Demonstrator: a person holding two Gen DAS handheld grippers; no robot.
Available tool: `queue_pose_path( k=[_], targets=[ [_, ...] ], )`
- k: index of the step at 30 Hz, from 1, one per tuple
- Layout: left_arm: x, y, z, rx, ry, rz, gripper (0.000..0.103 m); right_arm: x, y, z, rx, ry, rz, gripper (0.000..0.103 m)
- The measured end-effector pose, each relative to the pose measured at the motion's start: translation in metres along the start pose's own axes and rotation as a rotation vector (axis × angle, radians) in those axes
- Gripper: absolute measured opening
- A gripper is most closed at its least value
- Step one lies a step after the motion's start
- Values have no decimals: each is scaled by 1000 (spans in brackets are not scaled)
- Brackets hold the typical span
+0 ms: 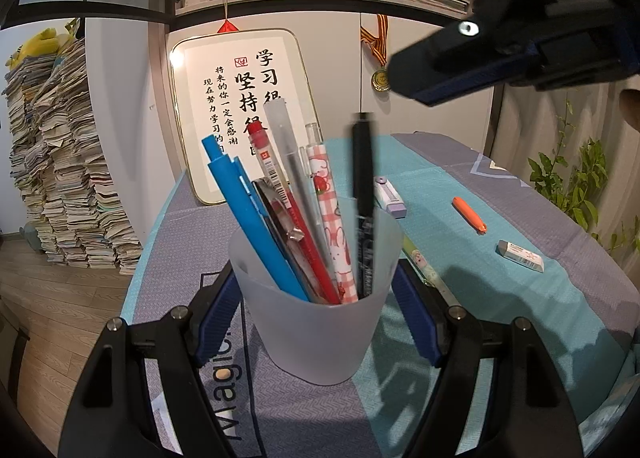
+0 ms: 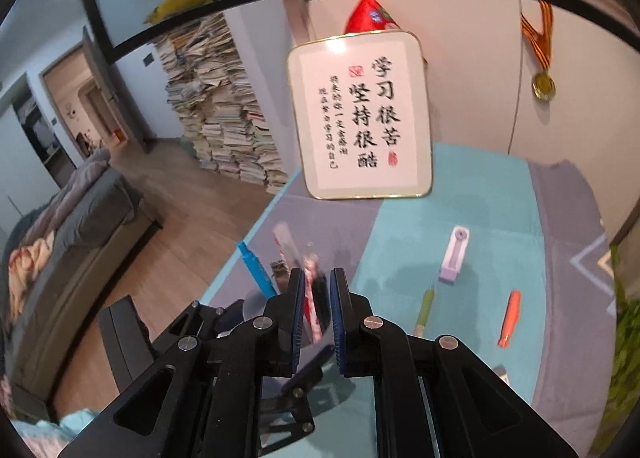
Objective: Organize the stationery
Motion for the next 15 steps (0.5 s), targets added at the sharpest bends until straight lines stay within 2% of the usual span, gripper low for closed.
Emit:
queue_pose_path(
  k=[5, 12, 15],
  targets=[
    [0, 0, 0, 0, -1, 0, 74, 22, -9, -13, 22, 27, -68, 12],
    [0, 0, 0, 1, 0, 0, 74, 80, 30, -71, -124, 170, -194, 12],
    [0, 0, 0, 0, 0, 0, 74, 88, 46, -95, -166, 216, -187, 12]
  ],
)
Point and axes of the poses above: each gripper's, at about its wrist camera, not at the fingertips, and y roughly the way its jaws point, x to its right, z to its top, the point moved 7 cm from there along y, roughly the way its jaws point, and after that the axes turned 5 degrees about z, right-handed, at the moved point
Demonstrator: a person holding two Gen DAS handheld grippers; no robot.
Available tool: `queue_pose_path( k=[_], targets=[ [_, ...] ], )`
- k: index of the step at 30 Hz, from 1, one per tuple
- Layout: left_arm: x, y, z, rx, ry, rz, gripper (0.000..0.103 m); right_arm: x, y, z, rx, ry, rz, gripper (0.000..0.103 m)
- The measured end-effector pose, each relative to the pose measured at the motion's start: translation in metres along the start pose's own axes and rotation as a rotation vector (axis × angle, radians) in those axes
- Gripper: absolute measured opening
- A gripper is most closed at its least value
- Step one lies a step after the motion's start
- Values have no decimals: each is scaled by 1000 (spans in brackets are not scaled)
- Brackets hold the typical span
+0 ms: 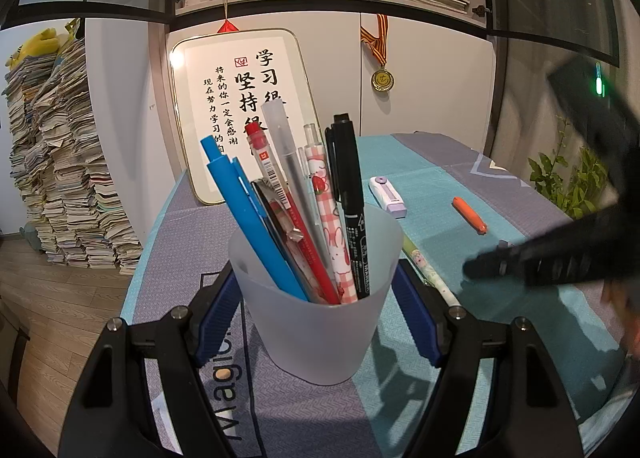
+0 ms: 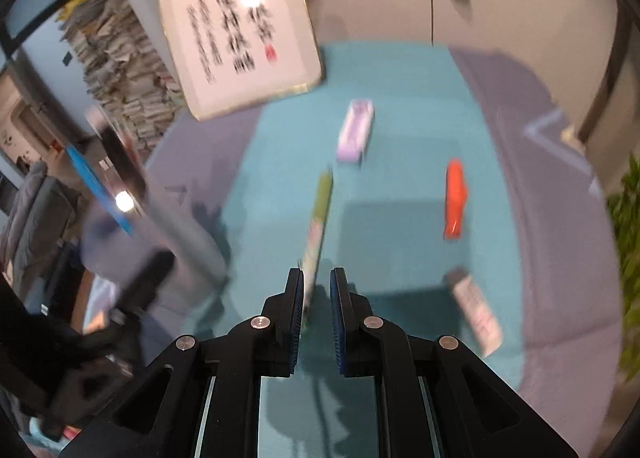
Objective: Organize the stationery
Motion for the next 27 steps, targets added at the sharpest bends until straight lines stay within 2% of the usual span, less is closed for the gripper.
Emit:
queue_pose_path(
  k=[8, 9, 16, 20, 27],
  targets=[
    [0, 0, 0, 0, 0, 0, 75, -4, 22, -17, -54, 7, 34, 13],
    [0, 0, 0, 0, 0, 0, 75, -6, 23, -16, -47, 0, 40, 17],
    [0, 0, 0, 0, 0, 0, 75, -14, 24, -19, -21, -80, 2, 17],
    [0, 0, 0, 0, -1, 0, 75, -13, 21, -20, -17, -96, -4, 11],
    [0, 0, 0, -1, -1, 0, 75, -4, -32, -7, 120, -71, 21, 11]
  ],
)
Point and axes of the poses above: each gripper's, at about its wrist camera, not at the fingertips, and y roughly the way its jaws point, x to its right, z to its top, the point moved 7 cm from there along y, roughly the way its jaws point, and after that the axes turned 5 degrees about z, right-handed, at the moved point
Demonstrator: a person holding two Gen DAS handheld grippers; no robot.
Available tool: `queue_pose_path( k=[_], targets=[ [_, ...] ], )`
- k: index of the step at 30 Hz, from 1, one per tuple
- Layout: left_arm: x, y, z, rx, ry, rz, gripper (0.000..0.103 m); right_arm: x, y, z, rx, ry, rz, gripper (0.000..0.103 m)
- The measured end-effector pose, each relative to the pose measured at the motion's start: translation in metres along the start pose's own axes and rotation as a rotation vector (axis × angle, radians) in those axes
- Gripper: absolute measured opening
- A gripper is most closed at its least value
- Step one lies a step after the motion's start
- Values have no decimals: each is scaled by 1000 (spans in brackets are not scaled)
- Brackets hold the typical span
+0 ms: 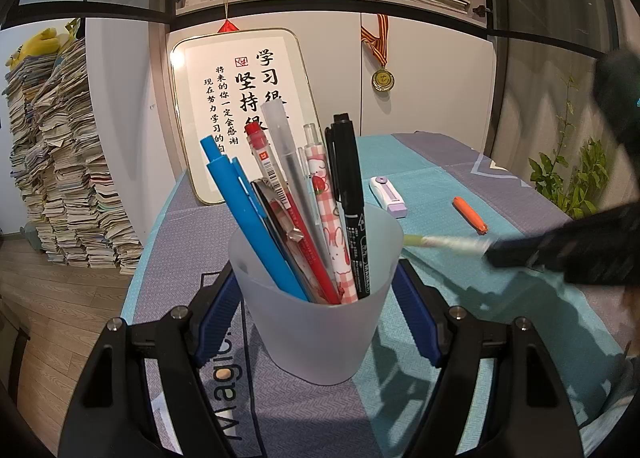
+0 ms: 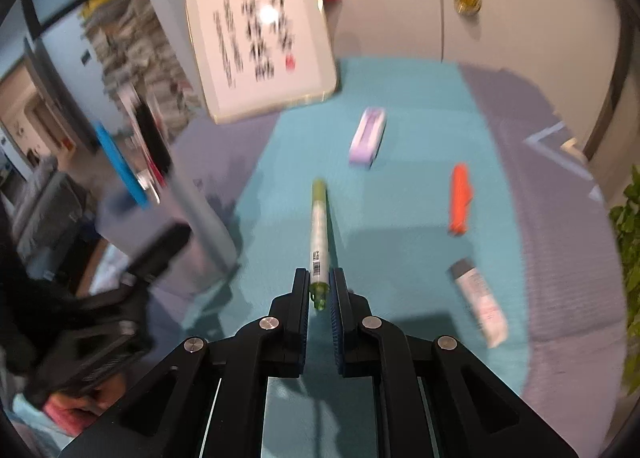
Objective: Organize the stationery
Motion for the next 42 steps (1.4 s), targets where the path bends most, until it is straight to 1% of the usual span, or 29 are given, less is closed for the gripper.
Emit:
queue_pose_path(
  k=[4, 7, 10, 14, 16, 22, 25, 28, 32, 42],
  targets=[
    [0, 0, 0, 0, 1, 0, 75, 1, -41, 18, 121, 2, -7, 11],
    [0, 0, 0, 0, 2, 1, 75, -2, -57, 29, 170, -5, -5, 11],
    [0, 0, 0, -1, 2, 1, 75, -7, -64, 34, 189, -14, -4, 11],
    [0, 0, 0, -1, 2, 1, 75, -19, -76, 42, 214, -30, 28, 11],
    [0, 0, 0, -1, 2, 1, 75, -28, -85, 49, 240, -46, 51, 11],
    [0, 0, 0, -1, 2, 1, 75, -75, -122, 83, 352, -140, 113, 11],
    [0, 0, 0, -1, 2, 1, 75, -96, -129, 95, 371, -180, 143, 11],
    [0, 0, 0, -1, 2, 1, 75, -111, -124, 103, 370, -213, 157, 11],
    [0, 0, 0, -1, 2, 1, 75, -121, -100, 101, 319, -223, 187, 11],
    [0, 0, 0, -2, 1, 0, 75, -104, -44, 83, 183, -181, 157, 11]
  ],
)
Point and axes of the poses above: each gripper's, at about its wrist camera, not at the fingertips, and y roughly the way its jaws point, x to its right, z to its top, the point moved 7 cm from there along y, roughly the way its jaws point, and after that the axes turned 5 degrees about z, right-handed, at the moved point
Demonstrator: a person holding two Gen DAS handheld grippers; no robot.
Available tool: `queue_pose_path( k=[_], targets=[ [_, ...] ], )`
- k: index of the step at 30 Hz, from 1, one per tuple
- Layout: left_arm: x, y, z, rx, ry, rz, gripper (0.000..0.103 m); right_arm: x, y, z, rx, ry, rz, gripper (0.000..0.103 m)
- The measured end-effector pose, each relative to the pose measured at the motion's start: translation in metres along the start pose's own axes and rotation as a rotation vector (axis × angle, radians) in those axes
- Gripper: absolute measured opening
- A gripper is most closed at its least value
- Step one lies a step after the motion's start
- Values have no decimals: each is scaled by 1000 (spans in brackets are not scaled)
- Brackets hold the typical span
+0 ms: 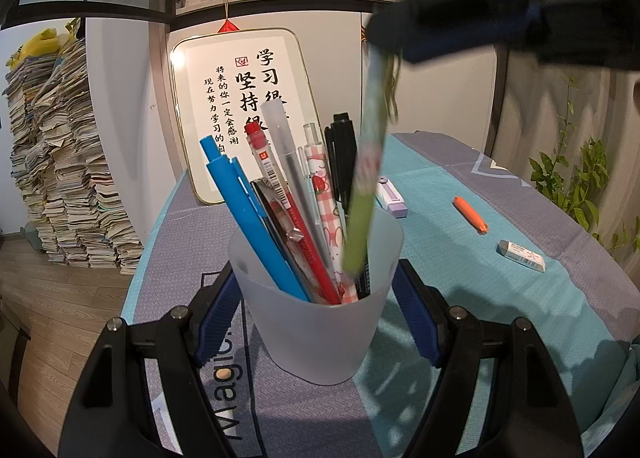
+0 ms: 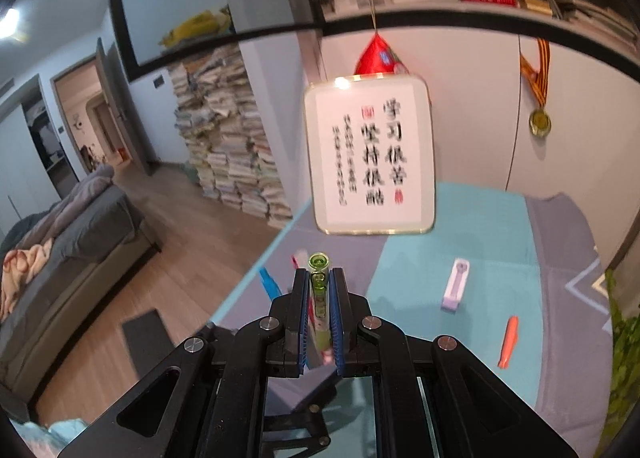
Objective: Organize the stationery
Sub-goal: 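Grasp the green pen with the right gripper and drop it into the cup, then lower the right gripper onto the orange highlighter and grasp it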
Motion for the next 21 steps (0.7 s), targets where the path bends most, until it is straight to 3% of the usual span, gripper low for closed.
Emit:
queue_pose_path(
  k=[7, 13, 15, 18, 21],
  targets=[
    [0, 0, 0, 0, -1, 0, 75, 10, 10, -17, -88, 65, 42, 11],
    [0, 0, 0, 0, -1, 0, 75, 29, -5, -17, -74, 139, 46, 11],
    [0, 0, 0, 0, 0, -1, 75, 45, -11, -16, -62, 154, 0, 11],
    [0, 0, 0, 0, 0, -1, 75, 86, -19, -21, -69, 209, -139, 11],
    [0, 0, 0, 0, 1, 0, 75, 136, -17, -35, -124, 279, -280, 11]
  ],
)
Point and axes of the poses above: each gripper's, at about its wrist camera, not at the fingertips, and y roughly the way its jaws point, x to its right, z to its top, the point moved 7 cm from there along y, roughly the way its jaws point, and after that the axes turned 5 degrees about z, right-handed, at the moved point
